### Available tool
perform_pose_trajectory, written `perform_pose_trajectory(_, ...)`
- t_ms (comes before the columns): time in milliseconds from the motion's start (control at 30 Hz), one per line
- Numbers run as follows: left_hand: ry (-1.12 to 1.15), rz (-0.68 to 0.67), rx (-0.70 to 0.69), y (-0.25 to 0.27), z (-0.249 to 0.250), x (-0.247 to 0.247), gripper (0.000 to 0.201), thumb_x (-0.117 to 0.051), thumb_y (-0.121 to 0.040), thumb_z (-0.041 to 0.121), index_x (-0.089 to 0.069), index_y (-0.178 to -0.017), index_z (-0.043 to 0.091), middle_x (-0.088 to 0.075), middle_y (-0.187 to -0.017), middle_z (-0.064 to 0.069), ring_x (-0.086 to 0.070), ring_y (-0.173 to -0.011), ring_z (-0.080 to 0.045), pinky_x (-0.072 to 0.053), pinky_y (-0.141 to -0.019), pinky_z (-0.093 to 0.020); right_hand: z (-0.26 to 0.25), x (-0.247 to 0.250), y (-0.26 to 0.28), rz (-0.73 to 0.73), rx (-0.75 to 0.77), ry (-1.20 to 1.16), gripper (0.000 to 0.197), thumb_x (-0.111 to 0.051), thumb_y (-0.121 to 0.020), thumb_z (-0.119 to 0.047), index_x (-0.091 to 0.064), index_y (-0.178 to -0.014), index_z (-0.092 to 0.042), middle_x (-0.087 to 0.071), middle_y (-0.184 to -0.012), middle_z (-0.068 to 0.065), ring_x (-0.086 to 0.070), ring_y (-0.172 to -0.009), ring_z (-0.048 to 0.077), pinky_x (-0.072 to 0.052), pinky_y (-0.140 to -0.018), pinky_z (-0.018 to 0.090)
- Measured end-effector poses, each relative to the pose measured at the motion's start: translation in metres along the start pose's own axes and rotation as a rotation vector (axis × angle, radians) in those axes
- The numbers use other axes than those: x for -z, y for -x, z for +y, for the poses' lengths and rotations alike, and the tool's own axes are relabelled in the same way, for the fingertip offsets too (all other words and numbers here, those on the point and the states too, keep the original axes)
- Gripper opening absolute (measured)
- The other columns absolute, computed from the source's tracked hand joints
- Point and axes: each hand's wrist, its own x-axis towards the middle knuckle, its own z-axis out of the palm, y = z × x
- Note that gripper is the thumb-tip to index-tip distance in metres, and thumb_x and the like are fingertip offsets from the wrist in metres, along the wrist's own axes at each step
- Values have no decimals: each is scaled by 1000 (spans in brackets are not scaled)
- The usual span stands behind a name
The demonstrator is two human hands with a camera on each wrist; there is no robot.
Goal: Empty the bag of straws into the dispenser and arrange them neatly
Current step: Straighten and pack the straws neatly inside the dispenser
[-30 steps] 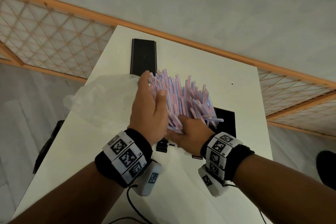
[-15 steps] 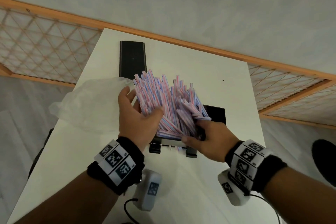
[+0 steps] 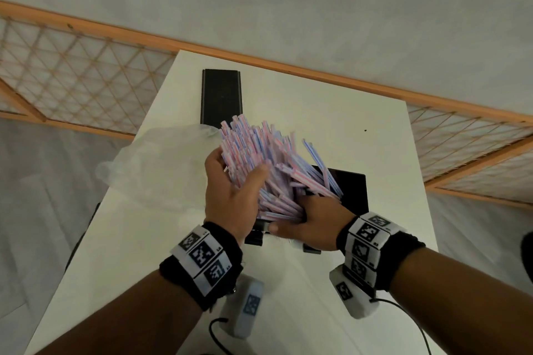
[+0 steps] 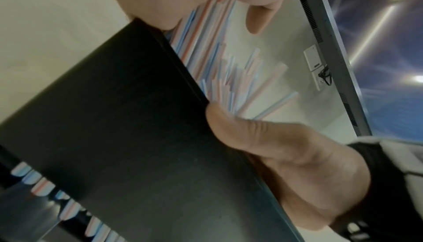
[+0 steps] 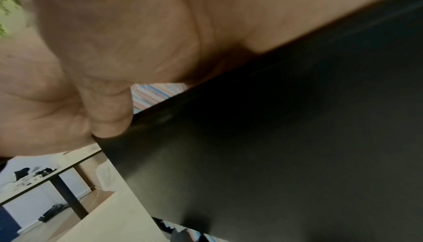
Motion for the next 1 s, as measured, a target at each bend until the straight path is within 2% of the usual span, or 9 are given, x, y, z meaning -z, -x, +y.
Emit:
perform_pose_trajectory(100,16,-7,6,0,0,-2,69,-73,-75,40,-44,-133,14,-68,-114,9,-69,-104,-10,-54,-98,-48,-3,-2,-10,-20,56,-7,76,-53,-65,-85,-58,-119,-32,-71,-101,-5,-68,-91,15,-56,-86,37)
perform_pose_trajectory(267,15,-8,1,-3,3,-2,79,-71,-72,61,-44,-132,18,-69,-115,13,-69,-107,-7,-55,-99,-44,-1,-5,-19,-21,67,-42,102,-49,-51,-98,-52,-130,-33,-68,-117,-9,-64,-107,14,-52,-96,36)
perform_pose_trajectory(400,-1,13,-51,-5,11,-3,74,-73,-76,57,-45,-131,18,-69,-108,20,-69,-101,-2,-56,-95,-37,-5,-8,-23,41,126,-85,90,-51,-56,-96,-60,-124,-38,-69,-112,-15,-63,-106,9,-51,-98,35)
perform_pose_trajectory(500,-40,26,-124,-8,14,1,68,-80,-82,34,-41,-135,15,-67,-112,19,-71,-99,-3,-58,-88,-29,-4,-5,-24,176,127,-97,87,-46,-53,-101,-67,-104,-33,-71,-92,-11,-67,-89,9,-54,-85,34)
perform_pose_trajectory(600,-140,7,-135,-13,4,6,67,-81,-82,13,-40,-134,18,-62,-113,26,-68,-101,3,-56,-88,-23,-7,-5,-20,198,117,19,63,-57,-57,-92,-51,-81,-33,-54,-82,-8,-56,-79,16,-44,-70,29)
perform_pose_trajectory(700,-261,-52,-90,-11,-6,11,79,-85,-74,15,-35,-135,21,-57,-115,24,-65,-106,2,-55,-91,-22,-11,-7,-11,217,174,33,69,-72,-54,-80,-46,-90,-28,-43,-90,-9,-45,-85,15,-37,-73,27)
perform_pose_trajectory(833,-212,-43,-1,-10,-8,16,108,-91,-61,43,-27,-147,28,-47,-143,12,-53,-130,-13,-51,-105,-40,5,4,16,268,245,-165,68,-83,-63,-57,-52,-115,-26,-61,-106,-6,-62,-96,14,-53,-82,31)
perform_pose_trajectory(900,-191,-53,33,-11,-7,14,102,-91,-68,39,-29,-147,26,-52,-141,10,-56,-127,-10,-50,-106,-42,22,7,26,253,192,-208,63,-85,-70,-43,-52,-122,-30,-65,-114,-9,-66,-103,9,-55,-91,34)
perform_pose_trajectory(1000,-247,-61,-19,-10,-12,8,77,-87,-75,26,-40,-135,21,-64,-120,16,-66,-109,-1,-54,-101,-39,33,6,27,238,60,-194,55,-77,-78,-50,-56,-124,-29,-65,-113,-13,-63,-103,3,-52,-95,28)
